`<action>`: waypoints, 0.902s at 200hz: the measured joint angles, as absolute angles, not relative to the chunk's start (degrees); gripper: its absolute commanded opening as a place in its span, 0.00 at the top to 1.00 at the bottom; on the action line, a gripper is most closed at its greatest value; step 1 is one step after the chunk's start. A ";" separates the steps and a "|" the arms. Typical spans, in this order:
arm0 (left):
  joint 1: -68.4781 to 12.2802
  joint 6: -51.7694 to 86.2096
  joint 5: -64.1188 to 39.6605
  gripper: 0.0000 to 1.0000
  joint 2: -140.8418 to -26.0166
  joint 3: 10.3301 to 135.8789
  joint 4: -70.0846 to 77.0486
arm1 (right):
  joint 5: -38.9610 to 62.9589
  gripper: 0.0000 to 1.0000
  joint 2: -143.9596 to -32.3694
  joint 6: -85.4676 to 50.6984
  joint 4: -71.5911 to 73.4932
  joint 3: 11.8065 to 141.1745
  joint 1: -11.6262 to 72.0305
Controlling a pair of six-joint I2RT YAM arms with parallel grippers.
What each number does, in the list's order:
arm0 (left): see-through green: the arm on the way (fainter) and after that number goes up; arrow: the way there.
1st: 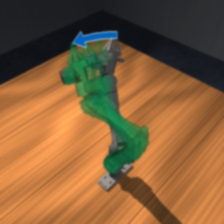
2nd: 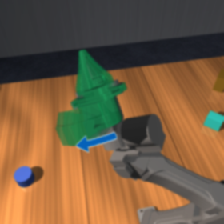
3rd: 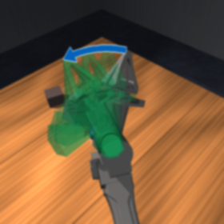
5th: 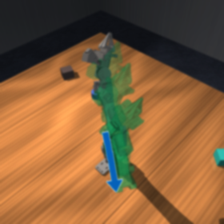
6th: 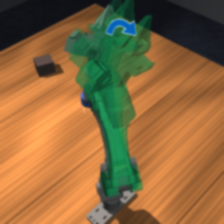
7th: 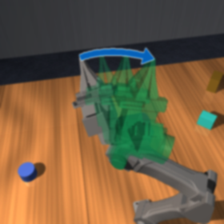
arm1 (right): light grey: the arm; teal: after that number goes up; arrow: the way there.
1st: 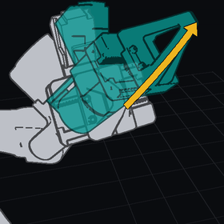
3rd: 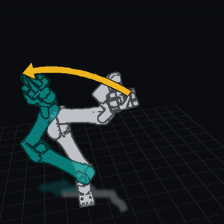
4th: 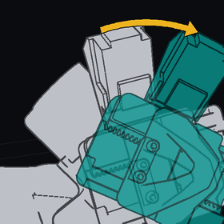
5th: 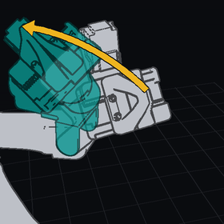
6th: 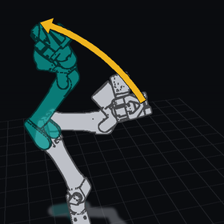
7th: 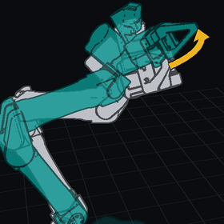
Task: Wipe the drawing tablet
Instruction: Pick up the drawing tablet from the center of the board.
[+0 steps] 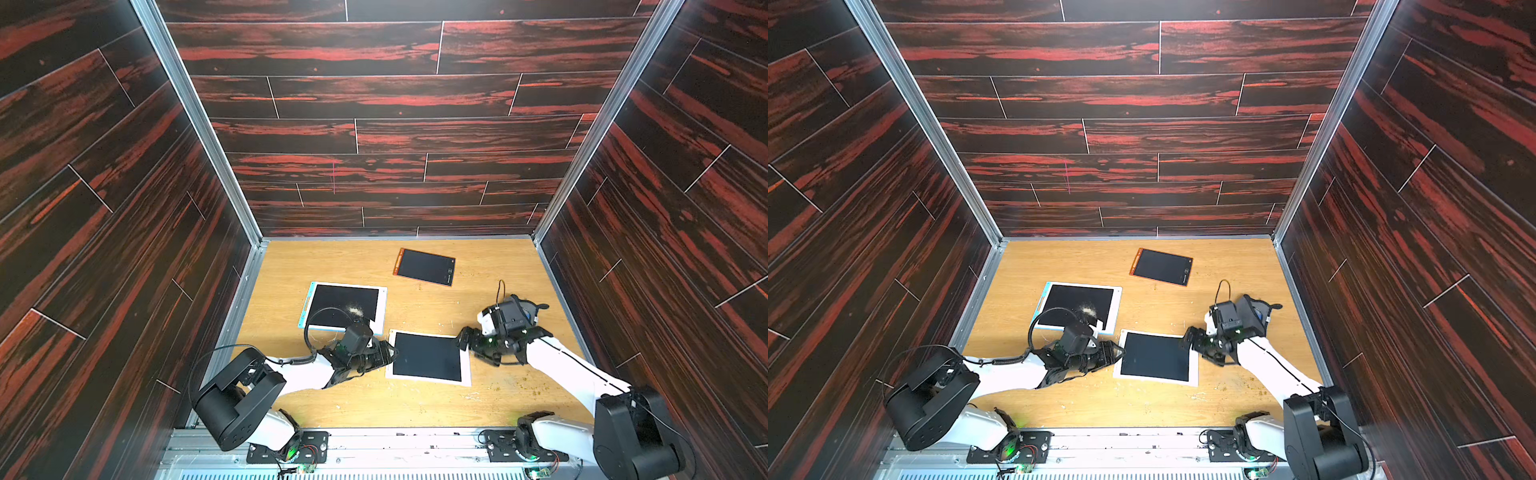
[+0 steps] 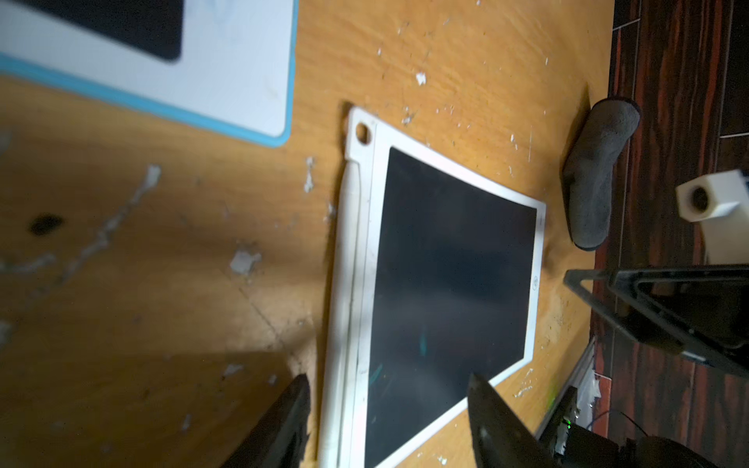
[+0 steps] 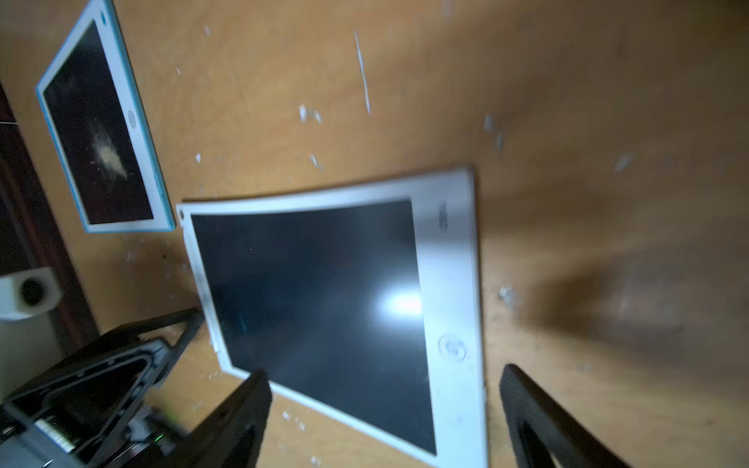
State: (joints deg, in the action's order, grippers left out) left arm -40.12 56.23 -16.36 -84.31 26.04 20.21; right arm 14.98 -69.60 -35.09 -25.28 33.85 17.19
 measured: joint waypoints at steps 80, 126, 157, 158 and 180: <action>-39.64 59.31 -21.02 0.45 -91.96 24.95 34.96 | 19.57 0.08 -67.92 -36.84 -25.54 27.90 16.97; -39.27 62.02 -22.13 0.45 -95.39 20.25 48.64 | 24.95 0.08 -71.16 -38.57 -18.04 27.11 16.75; -39.27 63.20 -22.50 0.51 -97.03 19.16 52.77 | 25.71 0.08 -71.35 -38.94 -17.47 26.98 16.51; -39.27 63.31 -22.50 0.52 -97.06 19.11 52.84 | 25.74 0.08 -71.35 -38.94 -17.47 26.96 16.51; -39.27 63.48 -22.52 0.52 -97.08 18.92 52.90 | 25.74 0.08 -71.35 -38.94 -17.41 26.92 16.43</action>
State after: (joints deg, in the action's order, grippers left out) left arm -39.27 63.48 -22.52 -97.08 18.92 52.90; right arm 25.74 -71.35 -38.94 -17.41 26.92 16.43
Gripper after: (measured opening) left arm 0.478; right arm 0.916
